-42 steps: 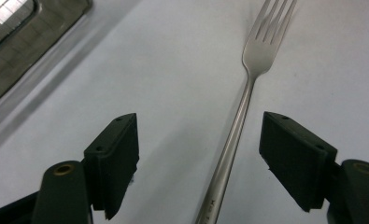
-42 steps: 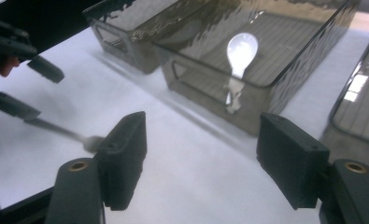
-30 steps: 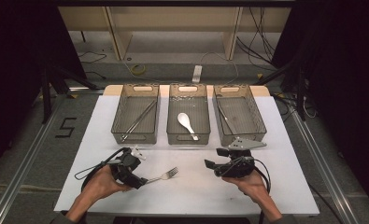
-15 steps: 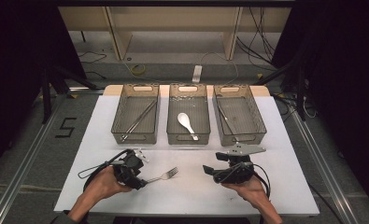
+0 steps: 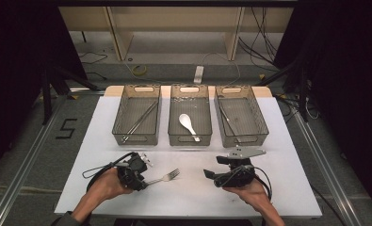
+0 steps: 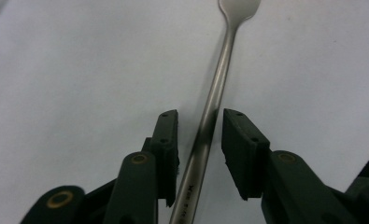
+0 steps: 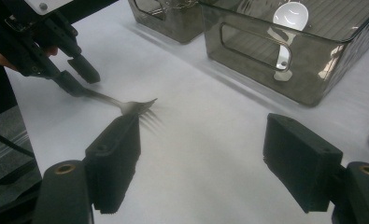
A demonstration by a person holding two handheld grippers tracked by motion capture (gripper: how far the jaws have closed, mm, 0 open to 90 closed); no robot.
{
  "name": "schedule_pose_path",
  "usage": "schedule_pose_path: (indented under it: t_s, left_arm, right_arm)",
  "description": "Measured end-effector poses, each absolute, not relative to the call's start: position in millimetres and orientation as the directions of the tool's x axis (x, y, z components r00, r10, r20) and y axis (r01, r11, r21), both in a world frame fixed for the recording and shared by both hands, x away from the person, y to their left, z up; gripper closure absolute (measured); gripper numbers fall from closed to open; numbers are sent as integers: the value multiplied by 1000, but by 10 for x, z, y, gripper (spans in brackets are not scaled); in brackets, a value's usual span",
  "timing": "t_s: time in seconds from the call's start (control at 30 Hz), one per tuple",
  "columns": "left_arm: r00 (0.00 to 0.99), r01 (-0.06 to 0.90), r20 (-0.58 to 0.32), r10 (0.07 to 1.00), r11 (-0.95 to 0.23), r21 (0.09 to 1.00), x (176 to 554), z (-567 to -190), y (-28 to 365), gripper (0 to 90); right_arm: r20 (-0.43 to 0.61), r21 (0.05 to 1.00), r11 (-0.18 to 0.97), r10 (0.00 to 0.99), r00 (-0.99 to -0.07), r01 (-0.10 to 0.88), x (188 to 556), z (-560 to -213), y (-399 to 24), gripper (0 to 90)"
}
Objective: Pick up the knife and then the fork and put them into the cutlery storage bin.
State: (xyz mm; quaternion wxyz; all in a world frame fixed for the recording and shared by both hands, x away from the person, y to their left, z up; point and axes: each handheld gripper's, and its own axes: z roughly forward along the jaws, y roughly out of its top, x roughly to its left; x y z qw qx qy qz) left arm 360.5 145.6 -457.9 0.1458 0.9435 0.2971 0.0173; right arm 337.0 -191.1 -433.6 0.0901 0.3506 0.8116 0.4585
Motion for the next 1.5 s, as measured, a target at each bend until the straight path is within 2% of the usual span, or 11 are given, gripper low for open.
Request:
schedule_pose_path:
  t_s: [0.2,0.73,1.1,1.5]
  left_arm:
    - [834,544,-54,550,-800,252,3620,-4620,1395,713]
    - [862,495,-21,507,-830,256,3600,-4623,1371,811]
    - [854,509,-56,517,-809,293,3621,-4625,1406,820]
    - [843,530,-116,526,-772,351,3650,-4448,1509,823]
  right_arm:
    - [172,805,342,647,-743,485,3370,-4339,-1901,284]
    - [167,802,351,645,-745,484,3370,-4325,-1891,287]
    - [167,803,352,640,-750,480,3368,-4313,-1887,295]
    - [176,807,360,610,-773,468,3338,-4291,-1820,296]
